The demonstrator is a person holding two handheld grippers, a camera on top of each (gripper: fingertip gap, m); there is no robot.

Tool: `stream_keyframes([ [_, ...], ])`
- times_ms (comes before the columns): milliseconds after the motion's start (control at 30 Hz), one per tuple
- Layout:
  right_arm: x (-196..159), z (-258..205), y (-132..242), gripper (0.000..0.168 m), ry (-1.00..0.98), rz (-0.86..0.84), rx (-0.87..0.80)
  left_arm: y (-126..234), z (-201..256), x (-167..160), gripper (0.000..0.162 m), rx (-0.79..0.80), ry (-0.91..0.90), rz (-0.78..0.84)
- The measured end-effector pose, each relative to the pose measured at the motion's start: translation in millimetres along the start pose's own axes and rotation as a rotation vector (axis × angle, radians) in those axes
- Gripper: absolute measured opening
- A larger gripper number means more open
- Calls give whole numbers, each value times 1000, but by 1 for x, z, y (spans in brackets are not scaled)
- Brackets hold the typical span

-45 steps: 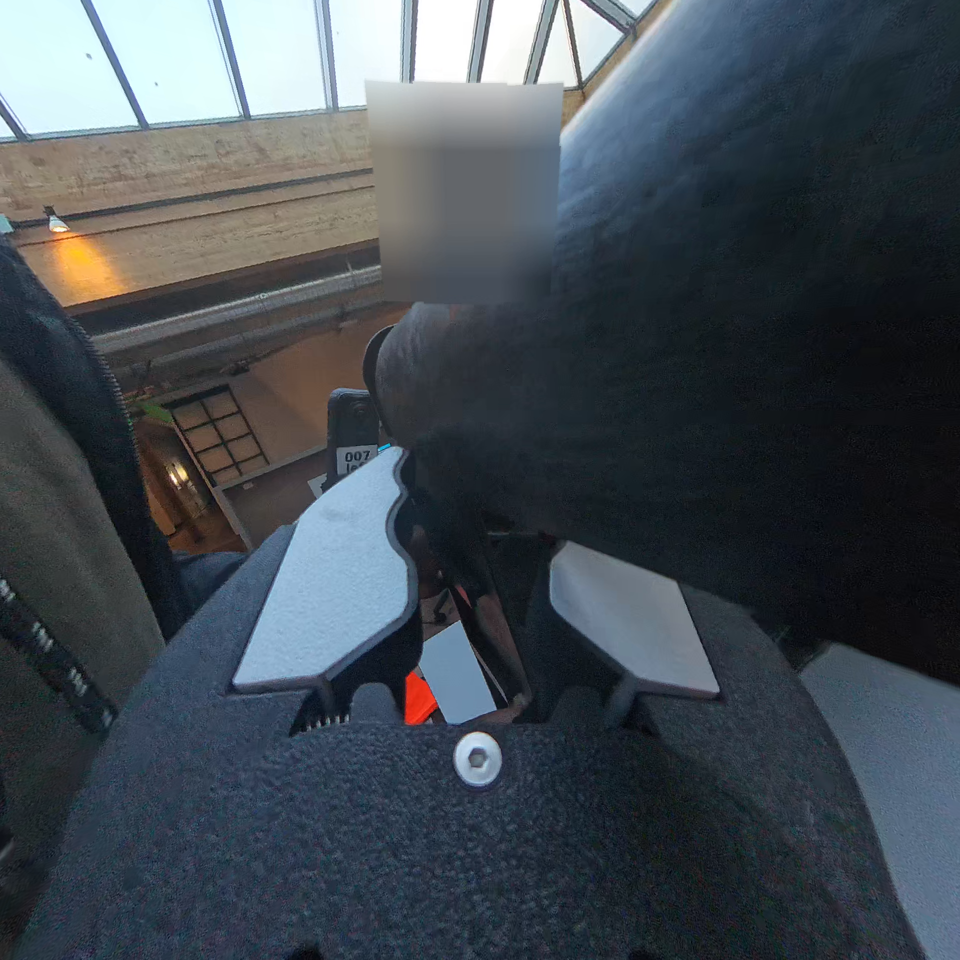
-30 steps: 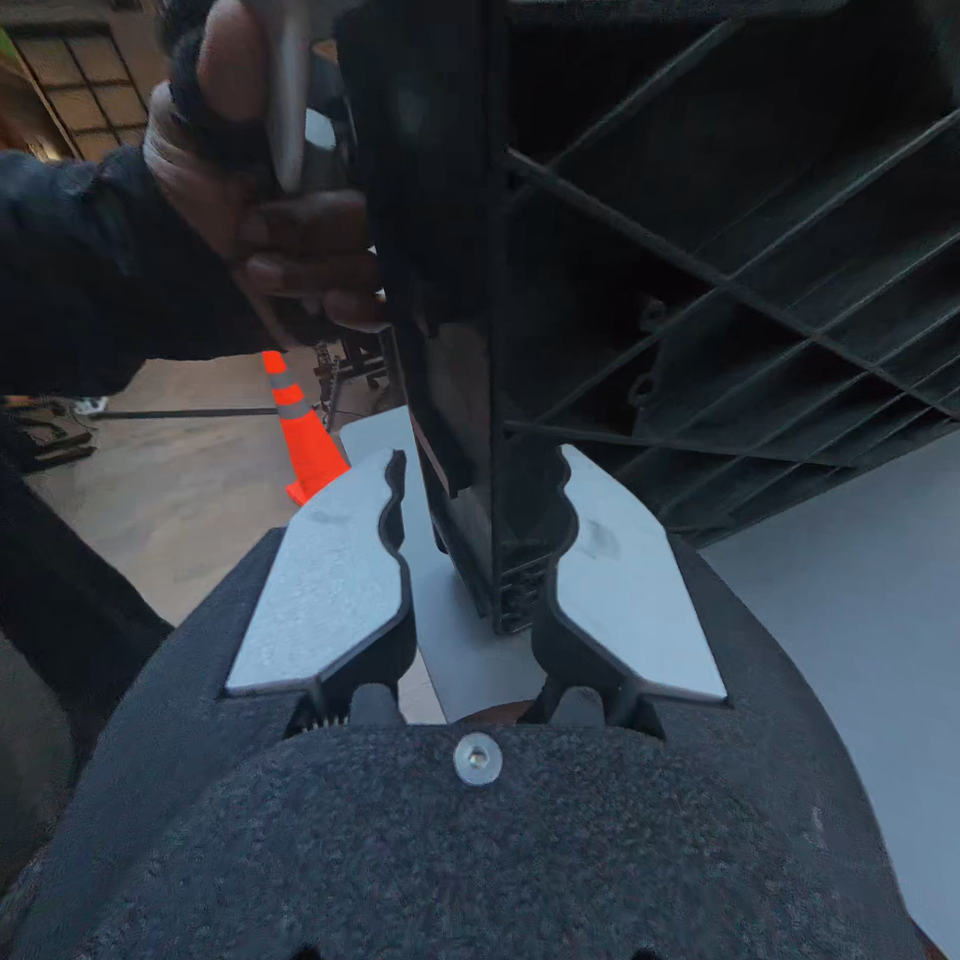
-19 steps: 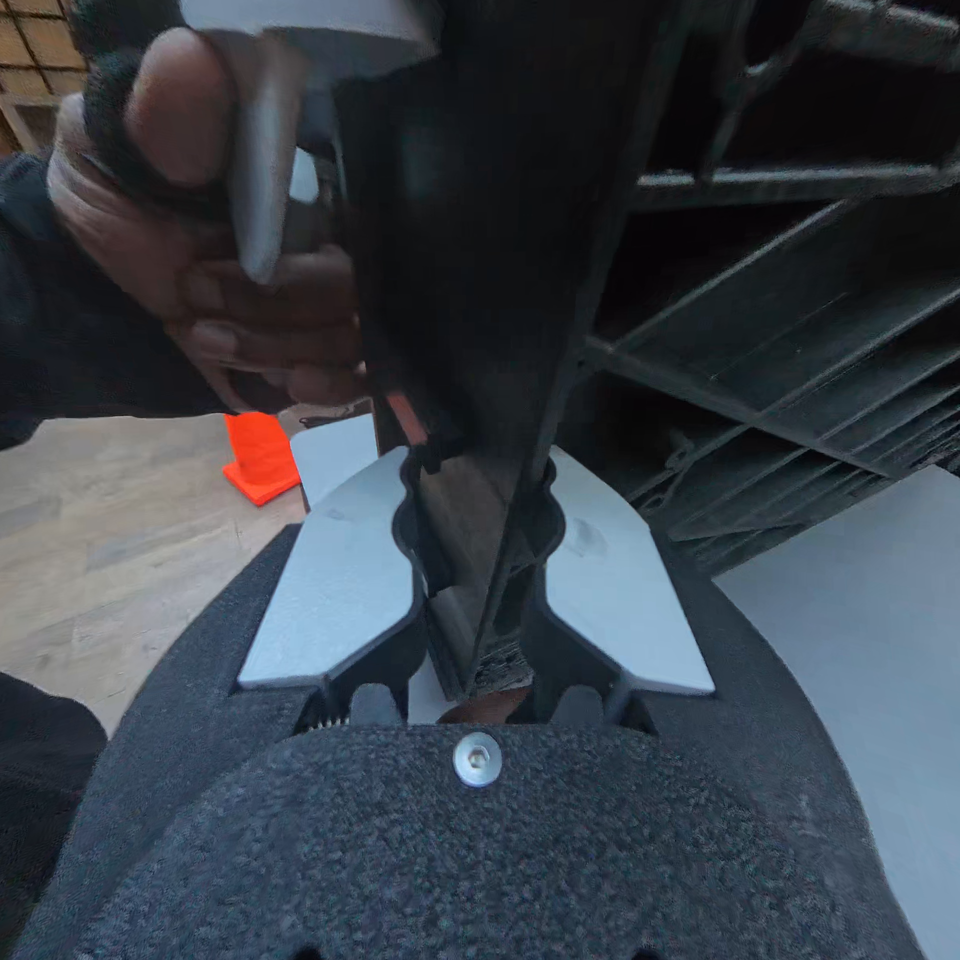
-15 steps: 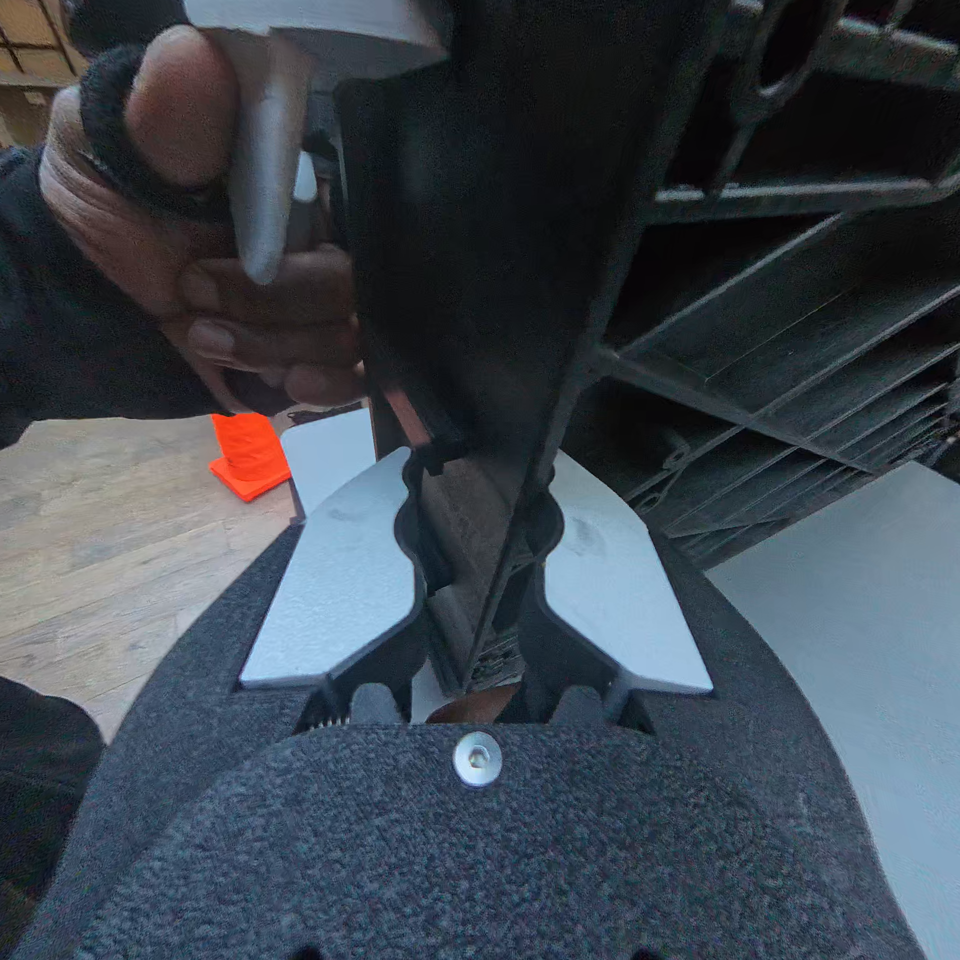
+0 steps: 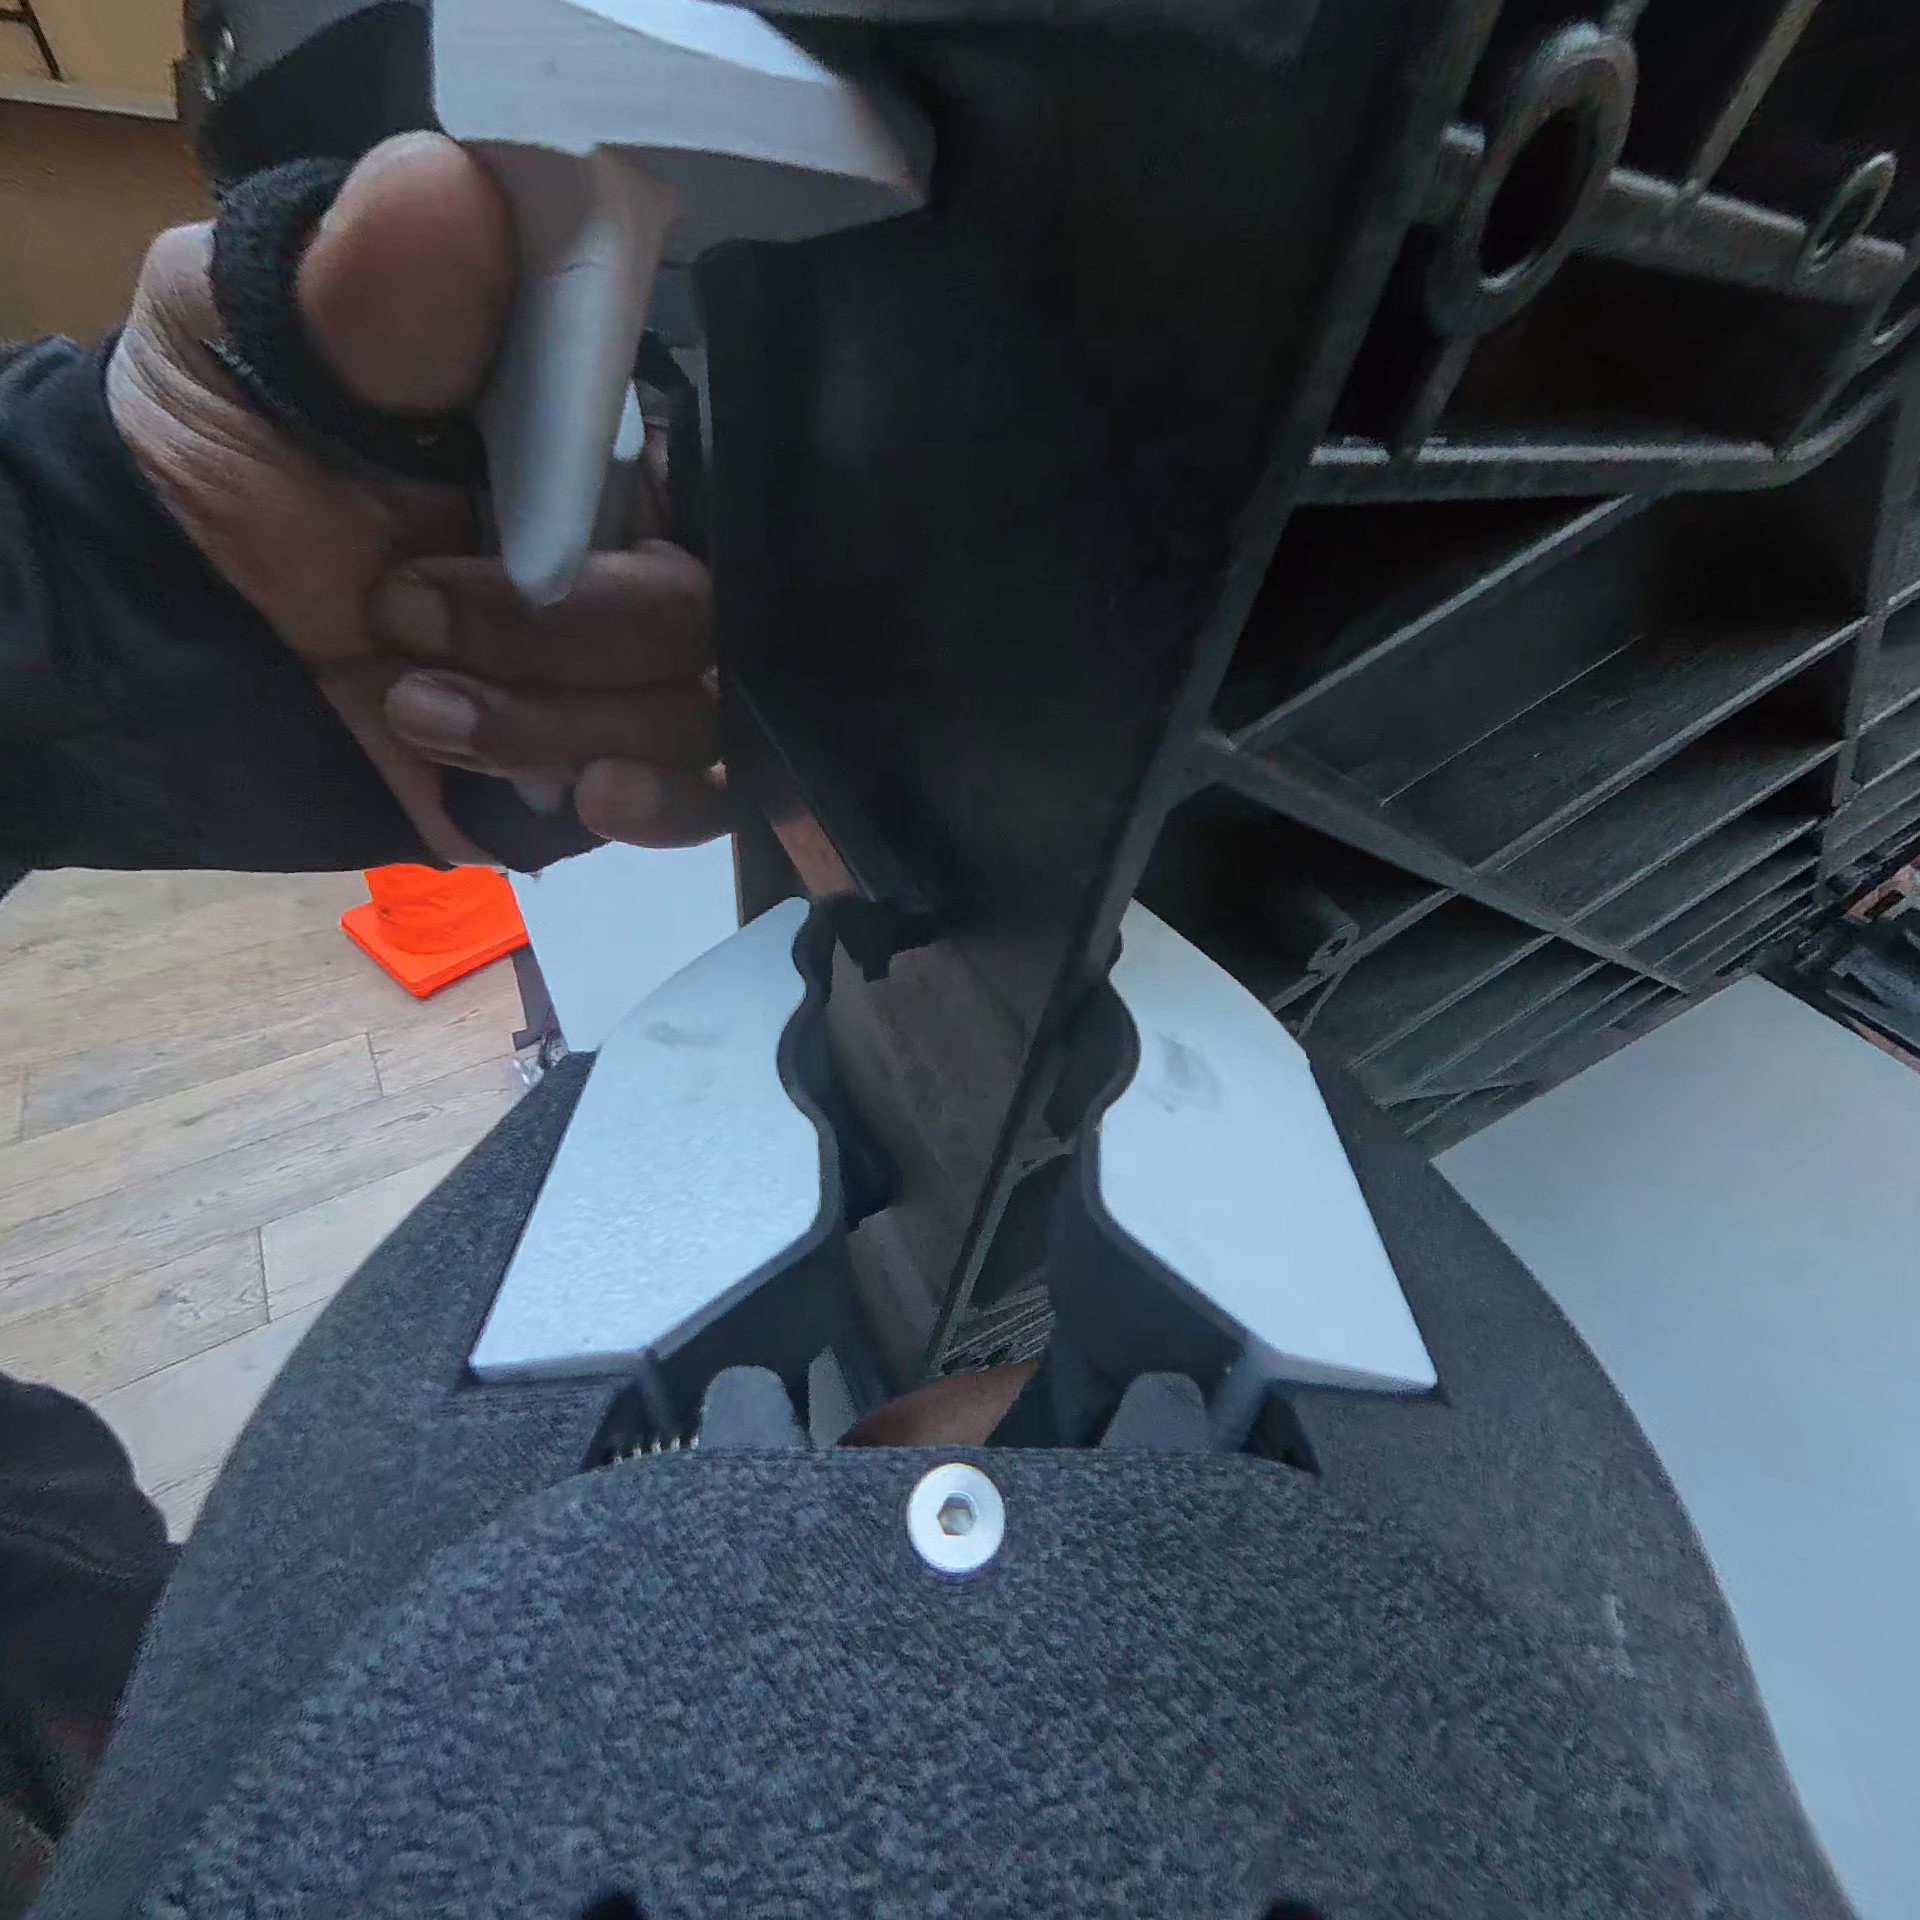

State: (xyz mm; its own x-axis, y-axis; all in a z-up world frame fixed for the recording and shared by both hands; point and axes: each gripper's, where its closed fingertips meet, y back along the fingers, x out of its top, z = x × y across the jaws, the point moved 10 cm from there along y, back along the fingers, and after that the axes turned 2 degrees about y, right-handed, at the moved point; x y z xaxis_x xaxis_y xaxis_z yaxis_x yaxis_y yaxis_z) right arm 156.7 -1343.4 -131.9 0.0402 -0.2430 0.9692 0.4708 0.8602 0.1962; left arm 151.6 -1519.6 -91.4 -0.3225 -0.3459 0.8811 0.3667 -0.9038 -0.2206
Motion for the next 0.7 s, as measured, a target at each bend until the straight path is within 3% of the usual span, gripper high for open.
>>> stream_keyframes([
  [433,-10,-6,6,58,-42,76,-5,0,0,-5,24,-5,-9,0],
  [700,-45,-7,9,54,-96,72,48,-1,0,-4,25,-5,-7,-4],
])
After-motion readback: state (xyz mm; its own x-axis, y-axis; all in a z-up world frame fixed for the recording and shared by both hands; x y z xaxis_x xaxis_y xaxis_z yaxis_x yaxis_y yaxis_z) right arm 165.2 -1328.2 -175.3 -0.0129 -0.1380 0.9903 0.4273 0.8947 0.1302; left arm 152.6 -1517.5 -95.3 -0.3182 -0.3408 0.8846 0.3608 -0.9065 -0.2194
